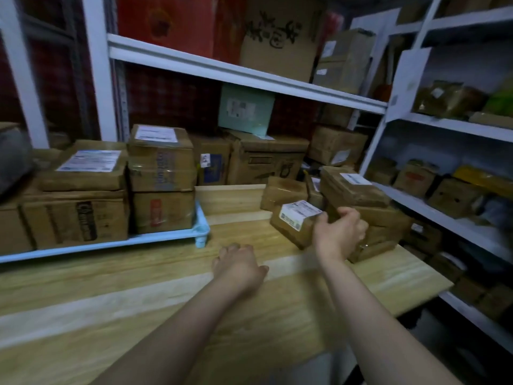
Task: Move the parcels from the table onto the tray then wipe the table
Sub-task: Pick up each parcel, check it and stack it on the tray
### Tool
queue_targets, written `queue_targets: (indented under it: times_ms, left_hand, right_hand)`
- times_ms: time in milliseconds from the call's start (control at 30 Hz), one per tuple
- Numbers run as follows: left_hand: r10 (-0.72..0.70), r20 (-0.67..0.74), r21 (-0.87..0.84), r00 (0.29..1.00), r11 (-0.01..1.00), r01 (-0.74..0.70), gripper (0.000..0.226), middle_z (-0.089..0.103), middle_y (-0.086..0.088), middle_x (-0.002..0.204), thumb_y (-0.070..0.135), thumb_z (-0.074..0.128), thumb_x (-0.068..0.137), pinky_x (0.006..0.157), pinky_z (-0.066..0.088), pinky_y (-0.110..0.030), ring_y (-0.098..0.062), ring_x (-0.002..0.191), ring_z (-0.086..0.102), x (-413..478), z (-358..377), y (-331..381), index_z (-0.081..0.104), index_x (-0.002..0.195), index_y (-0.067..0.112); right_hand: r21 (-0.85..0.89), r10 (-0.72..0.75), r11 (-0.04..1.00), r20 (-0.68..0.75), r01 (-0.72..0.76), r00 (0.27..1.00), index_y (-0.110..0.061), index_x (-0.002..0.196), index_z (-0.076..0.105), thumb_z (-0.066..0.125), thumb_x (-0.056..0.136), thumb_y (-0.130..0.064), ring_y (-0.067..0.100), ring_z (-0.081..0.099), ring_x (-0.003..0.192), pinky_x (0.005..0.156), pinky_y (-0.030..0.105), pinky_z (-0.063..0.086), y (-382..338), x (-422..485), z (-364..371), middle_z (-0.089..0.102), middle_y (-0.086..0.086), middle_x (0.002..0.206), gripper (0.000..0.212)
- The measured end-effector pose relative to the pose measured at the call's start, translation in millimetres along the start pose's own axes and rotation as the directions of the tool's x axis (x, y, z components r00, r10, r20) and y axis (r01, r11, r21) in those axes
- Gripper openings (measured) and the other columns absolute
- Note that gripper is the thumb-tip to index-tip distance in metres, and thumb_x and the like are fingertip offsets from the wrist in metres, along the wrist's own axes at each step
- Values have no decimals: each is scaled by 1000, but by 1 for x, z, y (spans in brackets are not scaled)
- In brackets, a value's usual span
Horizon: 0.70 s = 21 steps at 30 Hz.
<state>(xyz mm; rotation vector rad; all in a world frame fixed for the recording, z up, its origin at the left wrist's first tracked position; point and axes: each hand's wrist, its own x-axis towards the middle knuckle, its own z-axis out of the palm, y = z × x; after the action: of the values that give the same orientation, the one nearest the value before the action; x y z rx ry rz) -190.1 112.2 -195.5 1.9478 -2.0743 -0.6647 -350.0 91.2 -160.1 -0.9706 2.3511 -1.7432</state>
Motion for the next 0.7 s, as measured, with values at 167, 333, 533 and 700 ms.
queue_targets:
  times_ms: [167,333,533,700]
  left_hand:
    - [-4,162,211,987,977,-31,69,36,-13,149,57,63,82,107,36,-45,-32,135,34,8,26,24,47,137,18]
    - [33,149,258,988,963,-71,69,39,-15,146,58,66,78,109,35,-47,-32,134,35,11,32,20,52,132,17]
    - [67,125,266,990,959,-98,74,26,-15,156,58,65,80,114,28,-46,-32,141,27,9,33,15,47,139,19]
    - [85,108,258,991,960,-110,73,29,-12,155,59,64,80,113,30,-44,-30,140,29,4,31,14,46,140,21]
  right_hand:
    - [-210,-106,975,-123,78,987,-17,130,50,74,85,-32,38,31,135,109,48,31,11,52,-32,30,16,150,53]
    - [-442,-92,889,77,117,993,-25,134,49,71,82,-54,40,9,149,117,55,17,14,97,-30,10,20,163,63]
    - [-415,-68,905,78,95,995,-24,120,49,72,79,-56,40,31,136,110,50,25,15,110,-27,44,20,143,57]
    - [-189,-309,936,-38,296,950,-18,118,54,77,75,-49,34,34,132,106,42,33,17,75,-30,45,15,140,58]
